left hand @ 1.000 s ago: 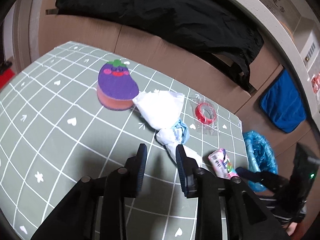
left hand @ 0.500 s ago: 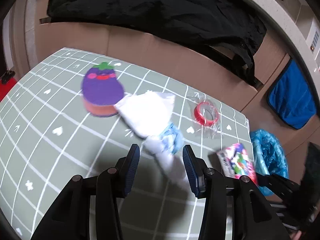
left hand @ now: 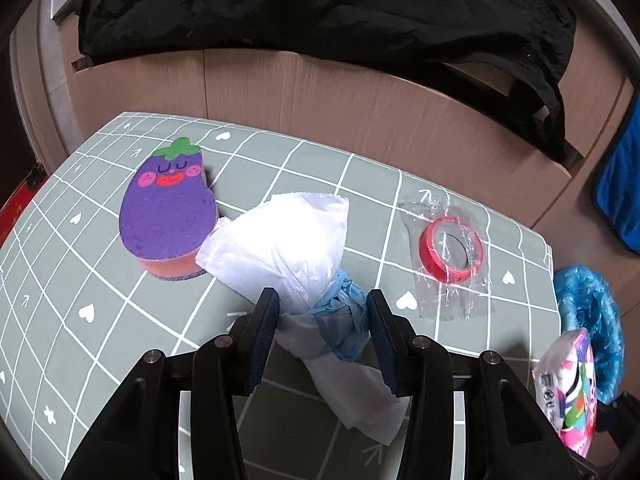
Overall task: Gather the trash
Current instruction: 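Lift the white tissue with the left tool while the right tool holds the pink pack, then carry the tissue and pink pack over the bin and open both tools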
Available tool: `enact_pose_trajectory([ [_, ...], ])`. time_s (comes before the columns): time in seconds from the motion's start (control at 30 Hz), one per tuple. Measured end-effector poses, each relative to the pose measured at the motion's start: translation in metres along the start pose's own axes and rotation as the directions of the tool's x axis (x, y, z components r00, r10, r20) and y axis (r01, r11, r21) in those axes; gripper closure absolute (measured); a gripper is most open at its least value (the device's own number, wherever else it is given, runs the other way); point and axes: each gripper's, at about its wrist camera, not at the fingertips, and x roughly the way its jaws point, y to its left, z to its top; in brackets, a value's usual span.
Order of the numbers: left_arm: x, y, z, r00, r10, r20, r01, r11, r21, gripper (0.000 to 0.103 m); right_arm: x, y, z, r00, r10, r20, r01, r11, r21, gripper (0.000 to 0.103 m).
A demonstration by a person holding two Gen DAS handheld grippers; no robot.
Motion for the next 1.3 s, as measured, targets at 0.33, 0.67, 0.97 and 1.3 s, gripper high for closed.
enact_pose_trajectory([
  [0.33, -0.011, 0.018, -0.004, 0.995, -0.096, -0.001, 0.096, 0.993, -0.067, 0.060, -0.001, -0.001, 0.000, 1.000, -0.006, -0.001, 0.006, 1.000, 0.018, 0.058],
  [0.67, -0.108, 0.001, -0.011, 0.972, -0.155, 0.179, 0.148, 0.988, 0.053, 0.063, -0.030, -0.003, 0.016, 0.994, -0.020, 0.105, 0.018, 1.000, 0.013, 0.057],
  [0.97, -0.160, -0.102, -0.014, 0.923, -0.308, 0.232, 0.246, 0.934, 0.261, 0.063, -0.114, -0.069, 0.026, 0.945, -0.169, 0.279, 0.148, 0.984, 0.095, 0.057],
  [1.3, -0.120, -0.236, -0.035, 0.905, -0.418, 0.079, 0.356, 0.846, 0.397, 0.063, -0.171, -0.168, -0.014, 0.900, -0.340, 0.274, 0.276, 0.929, 0.247, 0.057],
])
